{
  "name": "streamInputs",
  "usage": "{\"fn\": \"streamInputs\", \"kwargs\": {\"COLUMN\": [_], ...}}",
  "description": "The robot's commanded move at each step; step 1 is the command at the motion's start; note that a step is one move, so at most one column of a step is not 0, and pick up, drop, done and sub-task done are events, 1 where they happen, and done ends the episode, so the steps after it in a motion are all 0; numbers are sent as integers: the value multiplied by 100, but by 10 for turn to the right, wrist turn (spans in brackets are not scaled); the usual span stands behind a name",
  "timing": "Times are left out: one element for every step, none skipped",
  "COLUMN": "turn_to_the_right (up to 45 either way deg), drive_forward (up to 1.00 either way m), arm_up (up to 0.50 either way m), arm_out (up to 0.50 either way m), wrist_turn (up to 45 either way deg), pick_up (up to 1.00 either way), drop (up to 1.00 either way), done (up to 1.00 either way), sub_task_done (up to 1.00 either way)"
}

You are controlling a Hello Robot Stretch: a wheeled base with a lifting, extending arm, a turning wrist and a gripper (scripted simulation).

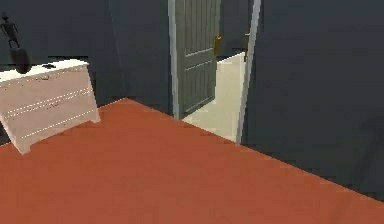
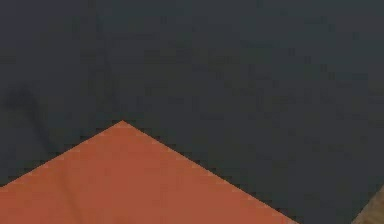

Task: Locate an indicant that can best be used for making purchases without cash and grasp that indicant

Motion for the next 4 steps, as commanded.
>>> {"fn": "streamInputs", "kwargs": {"turn_to_the_right": [30, 0, 0, 120], "drive_forward": [0, 100, 70, 0], "arm_up": [0, 0, 0, 0], "arm_out": [0, 0, 0, 0], "wrist_turn": [0, 0, 0, 0], "pick_up": [0, 0, 0, 0], "drop": [0, 0, 0, 0], "done": [0, 0, 0, 0], "sub_task_done": [0, 0, 0, 0]}}
